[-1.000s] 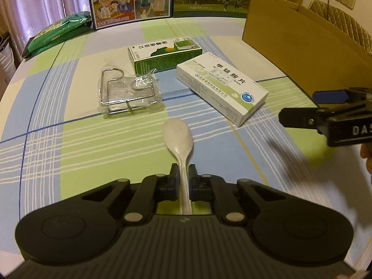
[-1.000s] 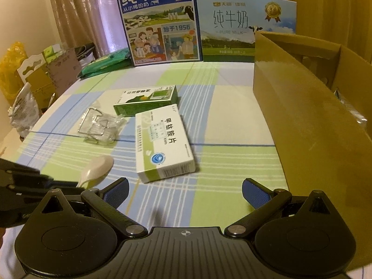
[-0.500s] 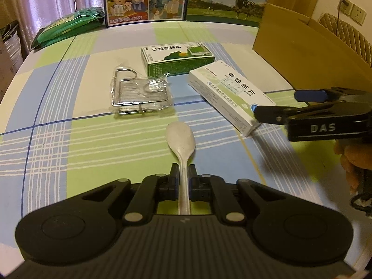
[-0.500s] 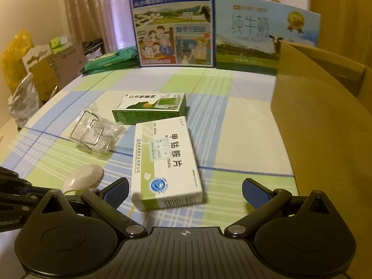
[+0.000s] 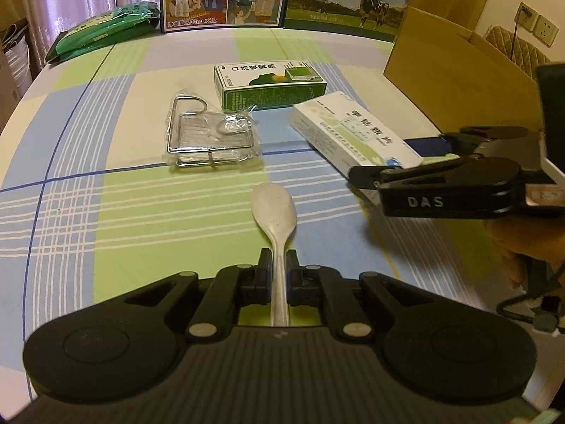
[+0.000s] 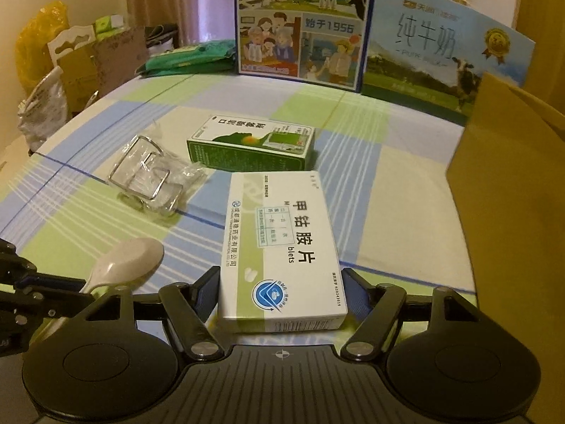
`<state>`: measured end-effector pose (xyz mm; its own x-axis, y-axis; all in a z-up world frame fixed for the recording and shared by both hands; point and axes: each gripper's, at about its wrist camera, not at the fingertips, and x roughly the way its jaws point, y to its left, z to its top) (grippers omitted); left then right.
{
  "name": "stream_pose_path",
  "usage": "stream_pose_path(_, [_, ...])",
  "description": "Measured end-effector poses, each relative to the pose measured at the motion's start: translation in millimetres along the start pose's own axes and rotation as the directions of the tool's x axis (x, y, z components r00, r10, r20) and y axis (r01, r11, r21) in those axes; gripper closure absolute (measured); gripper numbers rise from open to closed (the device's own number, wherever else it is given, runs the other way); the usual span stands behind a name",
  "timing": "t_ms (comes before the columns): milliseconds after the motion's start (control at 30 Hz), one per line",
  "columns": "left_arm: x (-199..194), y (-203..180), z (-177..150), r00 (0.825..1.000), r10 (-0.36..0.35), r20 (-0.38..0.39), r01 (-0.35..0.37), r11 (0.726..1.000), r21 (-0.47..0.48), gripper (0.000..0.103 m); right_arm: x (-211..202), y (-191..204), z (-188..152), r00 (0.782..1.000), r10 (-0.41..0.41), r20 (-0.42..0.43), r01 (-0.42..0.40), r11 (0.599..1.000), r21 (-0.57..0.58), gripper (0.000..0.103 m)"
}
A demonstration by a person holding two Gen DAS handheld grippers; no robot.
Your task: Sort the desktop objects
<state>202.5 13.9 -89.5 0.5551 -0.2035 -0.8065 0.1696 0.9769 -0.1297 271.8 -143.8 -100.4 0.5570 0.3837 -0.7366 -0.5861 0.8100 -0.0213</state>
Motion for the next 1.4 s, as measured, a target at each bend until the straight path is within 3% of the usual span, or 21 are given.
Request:
stream_pose_path(333, [-1,-16,-9,0.997,-0.066,-0.027,0.066,0.998,0.009,0.099,-63,-9,-49,0.999,-0.035,-0.034,0.04,0.987,0.157,0.034])
stream_pose_path(600, [1,-21,-8,0.999,-0.045,-0.014,0.045,0.998,0.033,0.096,-83,3,-77,0.997,-0.072,-0.02,0.074,0.987,0.14,0.034])
stream_pose_path(833, [4,-28,-7,1.0,-0.015,-0.002,0.015,0.996,0.084,0.095,-76,4,-79,0.997,-0.073,-0.016,0.075,0.986,0.15,0.031])
stream_pose_path(1033, [4,-26,-7,1.0,-0.01,0.005,0.009,0.997,0.071,0.099,-72,4,-73,0.997,-0.076,-0.004,0.076,0.986,0.148,0.025])
stream_pose_path(1167, [-4,-28,-4,0.999,-0.02,0.04,0.017,0.997,0.069,0.099,-73,4,-71,0.997,-0.079,0.002,0.078,0.988,0.135,0.025])
stream_pose_path(1400, [-3,-28,-6,0.999,-0.02,0.03,0.018,0.998,0.063,0.099,-65,3,-66,0.996,-0.085,-0.004,0.085,0.989,0.124,0.025])
